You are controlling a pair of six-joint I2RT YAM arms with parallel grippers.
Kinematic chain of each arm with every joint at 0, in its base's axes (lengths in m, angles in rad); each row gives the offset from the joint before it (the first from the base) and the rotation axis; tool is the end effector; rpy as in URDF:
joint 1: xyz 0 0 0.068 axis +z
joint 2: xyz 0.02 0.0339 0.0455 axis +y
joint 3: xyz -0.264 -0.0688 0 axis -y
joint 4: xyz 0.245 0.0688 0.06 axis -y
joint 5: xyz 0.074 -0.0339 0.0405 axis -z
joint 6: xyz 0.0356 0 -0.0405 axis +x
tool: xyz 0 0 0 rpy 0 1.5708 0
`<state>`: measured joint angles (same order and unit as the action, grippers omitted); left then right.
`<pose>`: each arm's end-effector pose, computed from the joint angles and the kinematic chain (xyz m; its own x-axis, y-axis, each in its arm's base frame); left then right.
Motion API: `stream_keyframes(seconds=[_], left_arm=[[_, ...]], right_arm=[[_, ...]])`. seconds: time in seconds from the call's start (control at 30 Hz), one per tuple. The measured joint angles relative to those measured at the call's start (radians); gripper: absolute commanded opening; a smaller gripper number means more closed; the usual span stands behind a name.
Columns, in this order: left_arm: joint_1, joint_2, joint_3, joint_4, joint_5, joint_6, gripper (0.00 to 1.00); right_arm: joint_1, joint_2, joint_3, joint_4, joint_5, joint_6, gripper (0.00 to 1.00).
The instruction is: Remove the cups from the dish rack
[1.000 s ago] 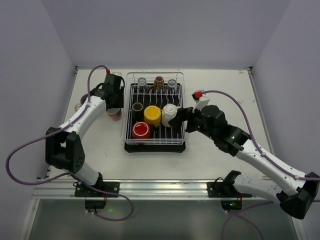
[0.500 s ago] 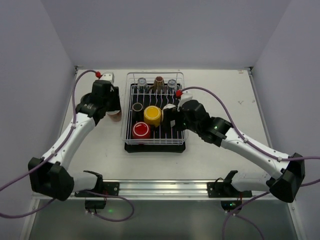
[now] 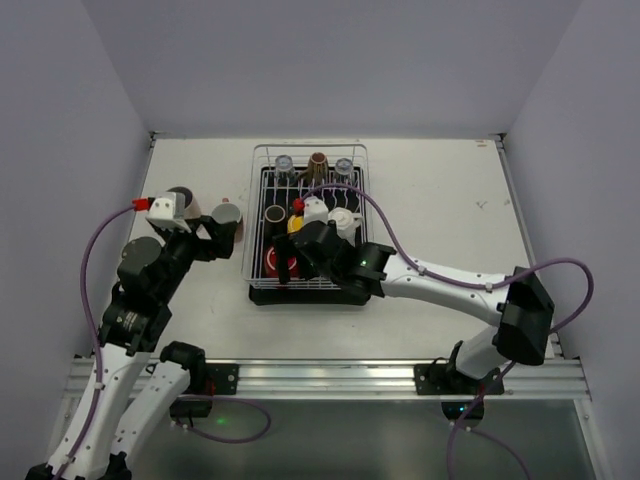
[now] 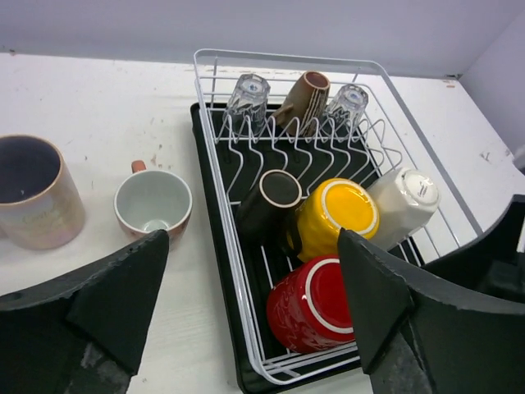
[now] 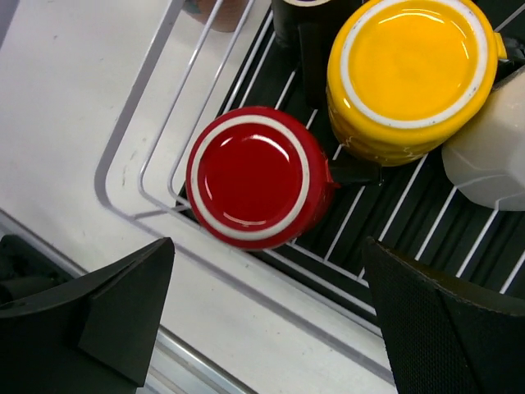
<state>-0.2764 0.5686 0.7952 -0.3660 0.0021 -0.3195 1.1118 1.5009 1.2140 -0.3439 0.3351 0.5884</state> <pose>0.1263 -0.0359 0.3539 -0.2133 -0.2660 -0.9401 0.2190 0.9247 -0.3113 0.1613 0.3000 0.3016 -0.6220 -0.0755 -0.7794 -0.4613 0.8396 0.2869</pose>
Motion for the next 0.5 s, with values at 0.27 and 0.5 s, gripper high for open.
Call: stream_keyframes(seconds=[0.27, 0.5], left_arm=[[0.0, -0.067, -0.106, 0.005, 0.004, -0.002, 1.0], [0.0, -0.09, -0.106, 0.008, 0.005, -0.002, 1.0]], right_arm=[[0.014, 0.171, 0.134, -0.024, 0.071, 0.065, 0.99], [0.038, 0.243, 0.226, -0.101, 0.121, 0.103, 0.99]])
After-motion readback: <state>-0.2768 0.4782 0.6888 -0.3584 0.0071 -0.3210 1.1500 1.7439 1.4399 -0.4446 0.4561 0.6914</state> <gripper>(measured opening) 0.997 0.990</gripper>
